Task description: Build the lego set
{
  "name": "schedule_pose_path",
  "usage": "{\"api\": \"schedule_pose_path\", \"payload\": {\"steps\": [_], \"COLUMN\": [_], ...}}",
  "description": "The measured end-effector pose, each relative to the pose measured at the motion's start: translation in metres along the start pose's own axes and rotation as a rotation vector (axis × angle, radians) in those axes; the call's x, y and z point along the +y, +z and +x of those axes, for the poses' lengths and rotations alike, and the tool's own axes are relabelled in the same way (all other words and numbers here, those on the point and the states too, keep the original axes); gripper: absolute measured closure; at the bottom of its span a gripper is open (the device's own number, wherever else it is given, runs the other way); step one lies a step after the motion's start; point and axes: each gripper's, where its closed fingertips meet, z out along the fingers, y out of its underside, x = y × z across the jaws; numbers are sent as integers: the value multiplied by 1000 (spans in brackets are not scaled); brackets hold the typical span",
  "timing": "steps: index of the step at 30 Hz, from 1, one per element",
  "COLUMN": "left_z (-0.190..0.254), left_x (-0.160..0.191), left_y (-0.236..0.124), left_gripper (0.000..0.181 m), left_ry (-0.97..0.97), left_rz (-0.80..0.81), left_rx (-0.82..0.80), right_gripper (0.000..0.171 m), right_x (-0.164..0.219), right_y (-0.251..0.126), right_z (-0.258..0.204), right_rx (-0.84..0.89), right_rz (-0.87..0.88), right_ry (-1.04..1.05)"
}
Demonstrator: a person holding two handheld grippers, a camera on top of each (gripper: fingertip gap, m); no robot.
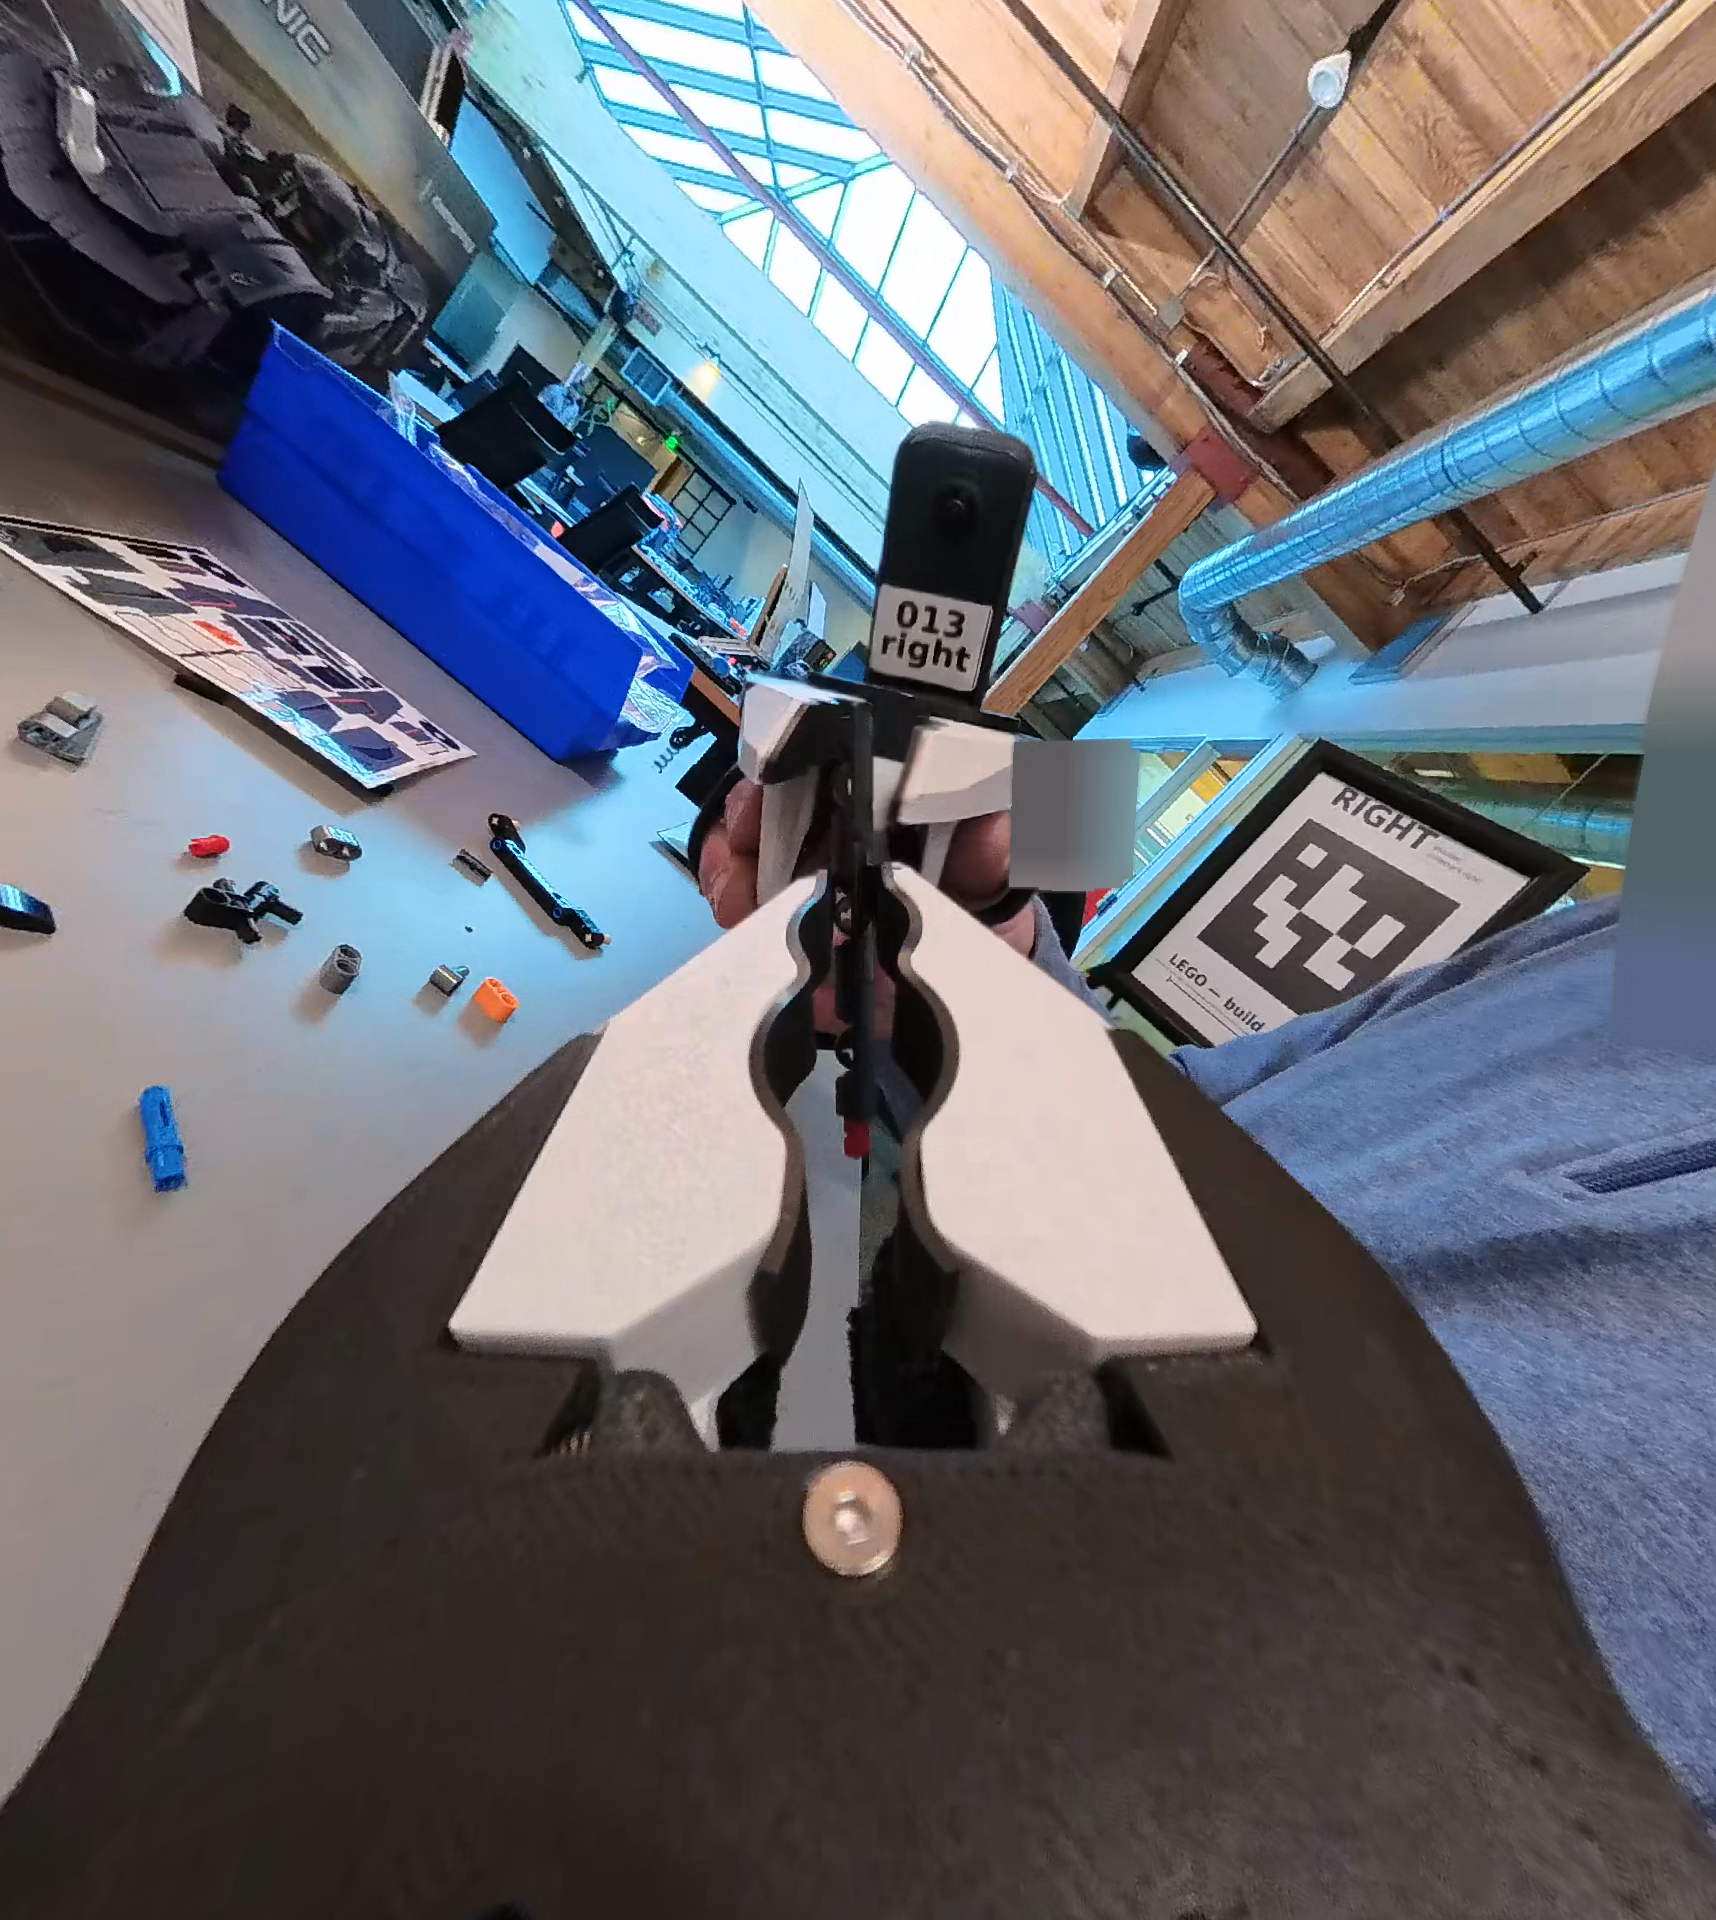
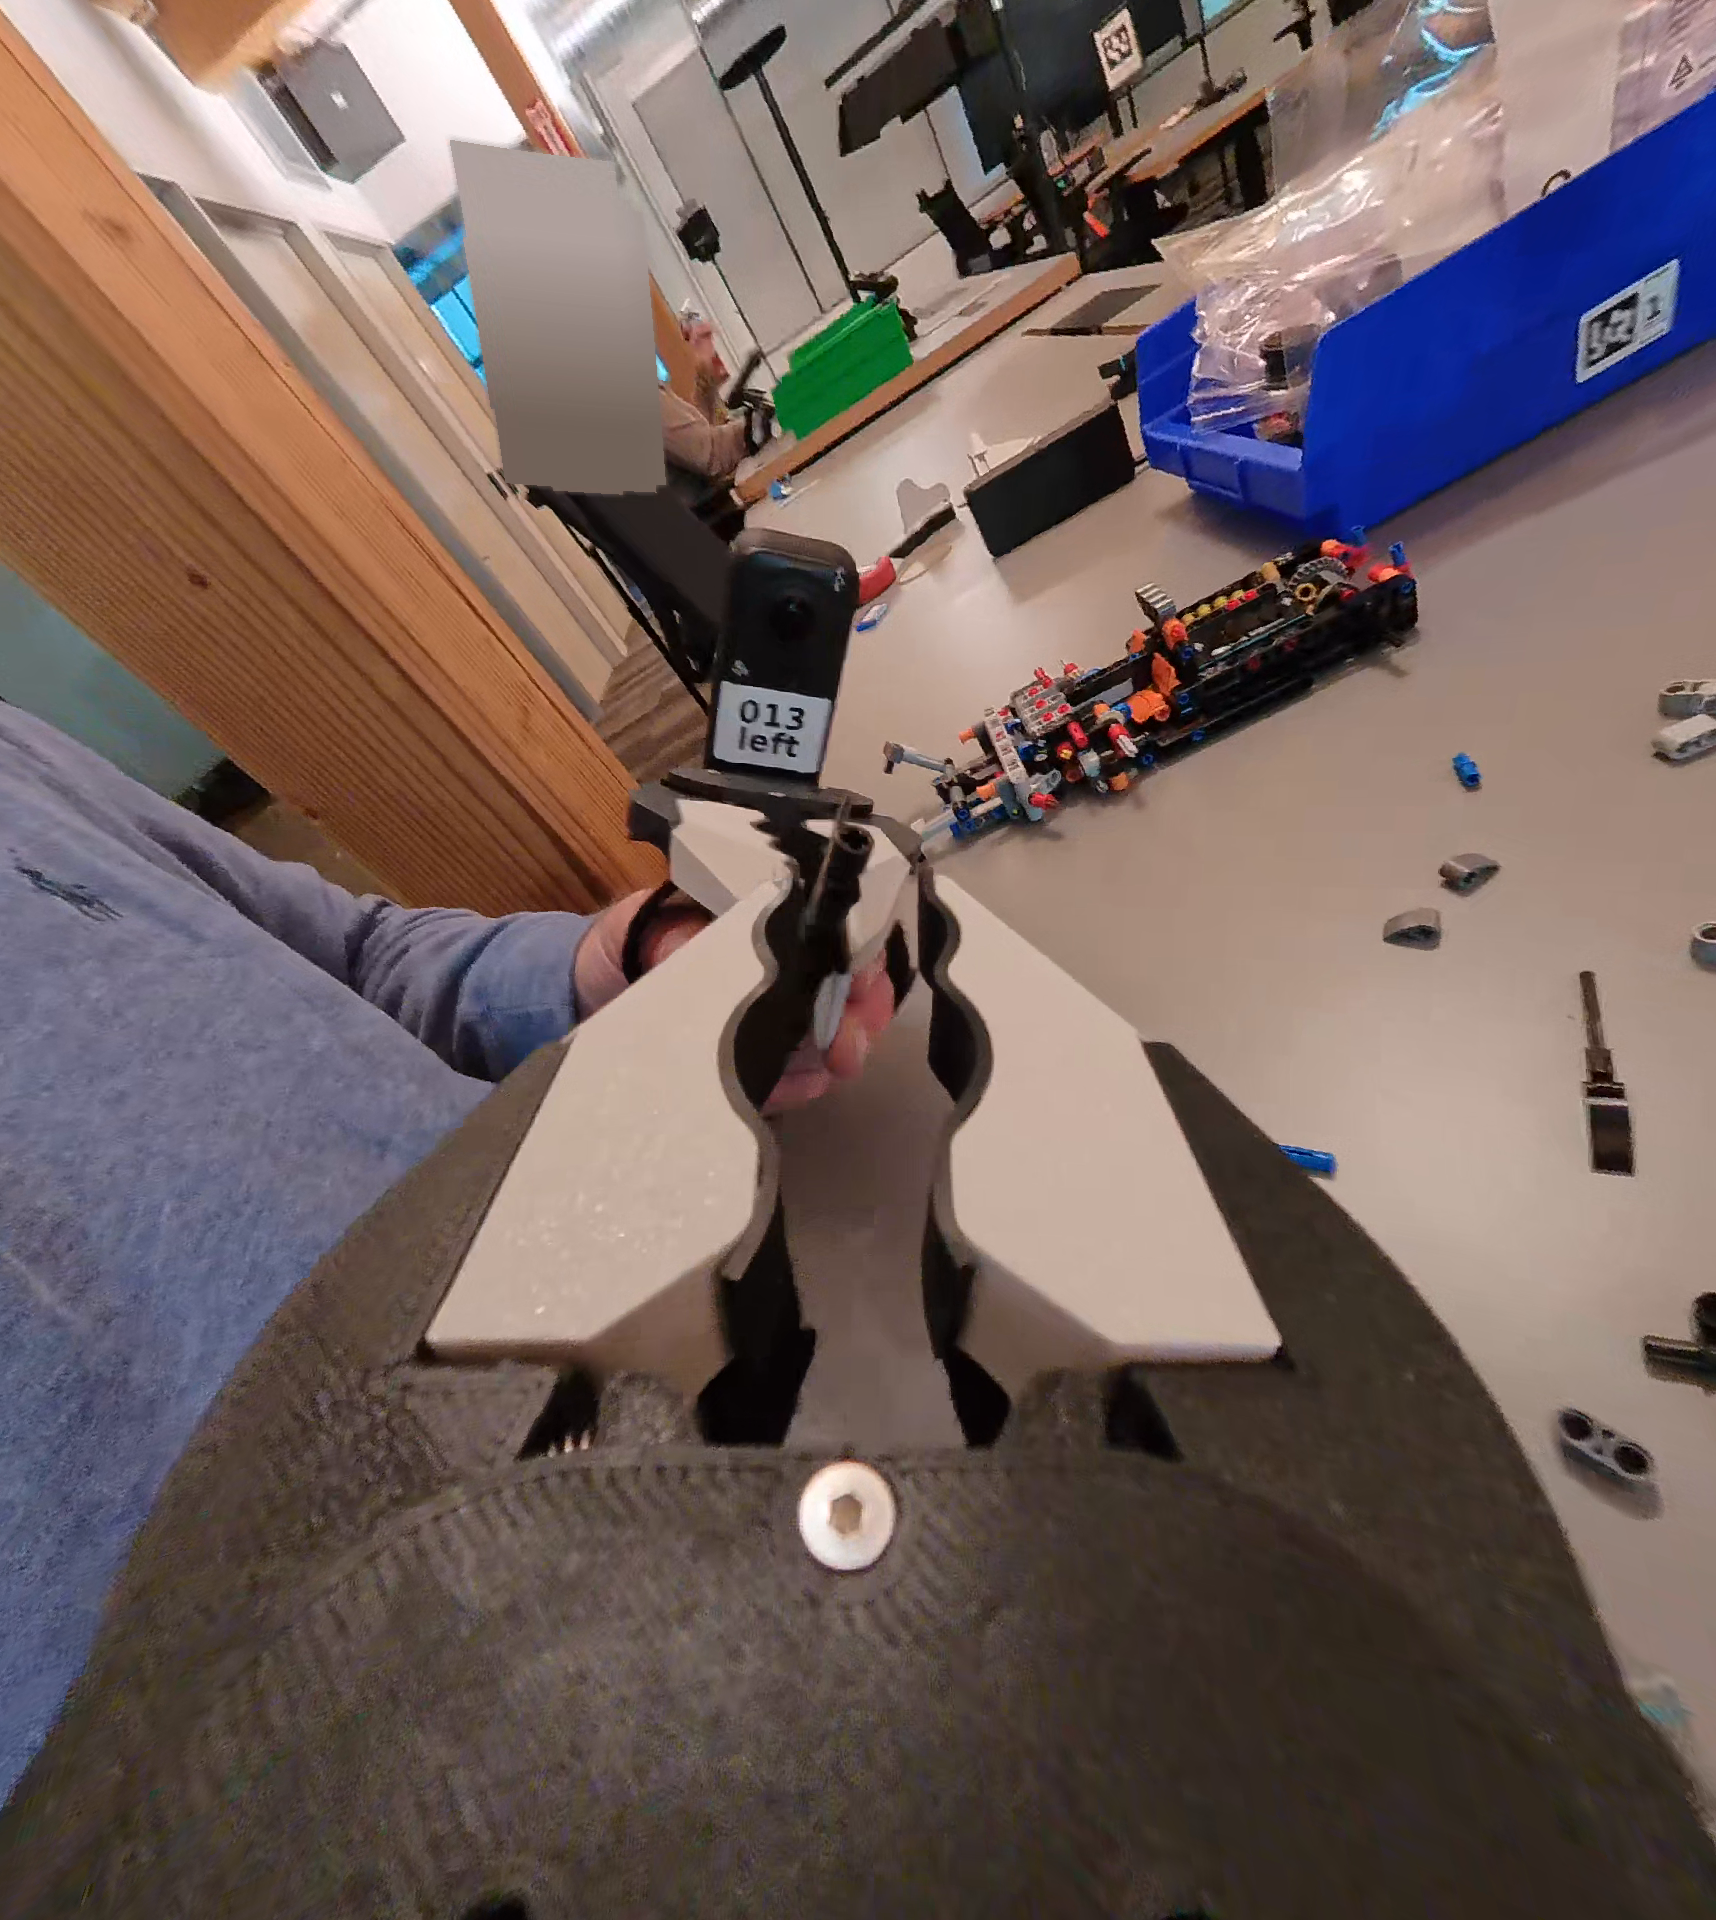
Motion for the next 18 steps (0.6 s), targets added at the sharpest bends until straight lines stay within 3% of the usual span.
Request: {"api": "schedule_pose_path", "payload": {"steps": [6,9,13,18], "left_z": [0,-1,-3,-19], "left_x": [4,7,5,0], "left_y": [7,12,14,12], "left_gripper": [176,176,175,161], "left_ry": [15,11,22,175], "left_rz": [-36,-61,-65,-95], "left_rx": [5,14,16,-120], "right_gripper": [147,164,166,167], "right_x": [4,4,0,-14], "right_y": [-4,-5,-6,-14], "right_z": [-2,-2,-1,12], "right_rx": [-37,-21,-15,54], "right_rz": [21,26,34,117], "right_ry": [75,42,26,31]}}
